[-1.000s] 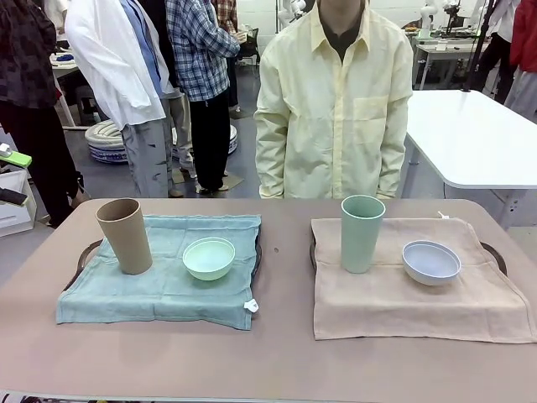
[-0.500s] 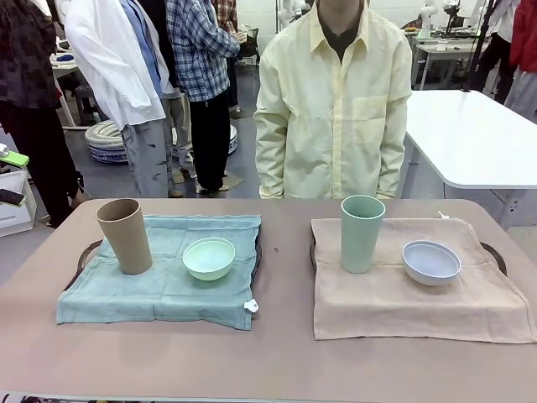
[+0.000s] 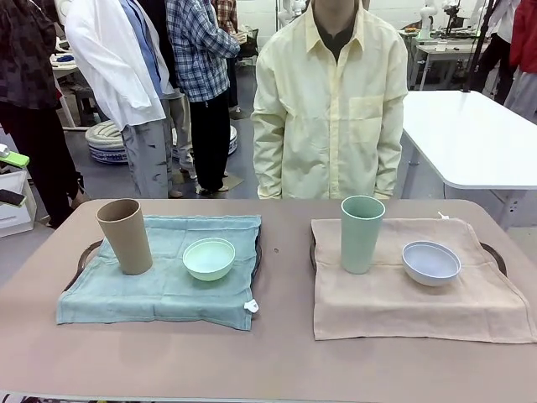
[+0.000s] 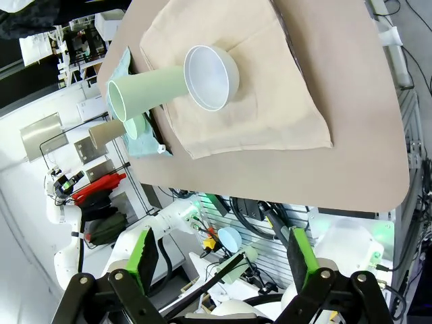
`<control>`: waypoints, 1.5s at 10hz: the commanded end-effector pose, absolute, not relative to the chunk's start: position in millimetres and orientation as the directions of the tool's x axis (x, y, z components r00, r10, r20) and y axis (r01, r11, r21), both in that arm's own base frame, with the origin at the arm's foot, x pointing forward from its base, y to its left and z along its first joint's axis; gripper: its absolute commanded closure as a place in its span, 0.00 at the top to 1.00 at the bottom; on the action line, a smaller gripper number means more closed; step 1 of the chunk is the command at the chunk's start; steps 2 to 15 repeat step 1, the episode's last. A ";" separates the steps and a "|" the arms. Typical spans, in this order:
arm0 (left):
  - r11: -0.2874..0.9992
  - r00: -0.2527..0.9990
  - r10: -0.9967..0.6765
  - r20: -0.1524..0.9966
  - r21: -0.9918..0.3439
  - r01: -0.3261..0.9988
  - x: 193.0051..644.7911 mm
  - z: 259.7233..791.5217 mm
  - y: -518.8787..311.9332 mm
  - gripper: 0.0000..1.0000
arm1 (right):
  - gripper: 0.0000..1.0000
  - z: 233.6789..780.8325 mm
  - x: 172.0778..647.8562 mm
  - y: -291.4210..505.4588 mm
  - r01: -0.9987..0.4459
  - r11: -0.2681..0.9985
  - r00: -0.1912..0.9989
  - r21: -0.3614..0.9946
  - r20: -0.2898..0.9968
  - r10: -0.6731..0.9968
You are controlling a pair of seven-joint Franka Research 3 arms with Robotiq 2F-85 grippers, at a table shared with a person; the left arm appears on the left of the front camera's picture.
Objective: Set up a tray with a mat and arrange the tableware.
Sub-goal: Place the Picnic Bowl and Reusable plastic cup back onto the Handle tray in front of the human's position.
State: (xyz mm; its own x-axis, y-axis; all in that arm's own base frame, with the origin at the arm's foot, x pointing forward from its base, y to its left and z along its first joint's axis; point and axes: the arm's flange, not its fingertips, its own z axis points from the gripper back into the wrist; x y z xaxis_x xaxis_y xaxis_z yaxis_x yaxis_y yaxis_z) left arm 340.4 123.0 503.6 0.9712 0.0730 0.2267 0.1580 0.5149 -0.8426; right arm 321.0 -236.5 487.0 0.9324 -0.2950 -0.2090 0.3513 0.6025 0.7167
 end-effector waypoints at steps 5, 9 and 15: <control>0.505 0.970 0.081 0.228 -0.849 0.157 337.7 504.7 122.7 1.00 | 1.00 488.2 320.3 -236.3 0.347 0.601 0.934 0.720 -0.205 -0.293; 0.505 0.970 0.081 0.228 -0.849 0.157 337.7 504.7 122.7 1.00 | 1.00 488.2 320.3 -236.3 0.347 0.601 0.934 0.720 -0.205 -0.293; 0.505 0.970 0.081 0.228 -0.849 0.157 337.7 504.7 122.7 1.00 | 1.00 488.2 320.3 -236.3 0.347 0.601 0.934 0.720 -0.205 -0.293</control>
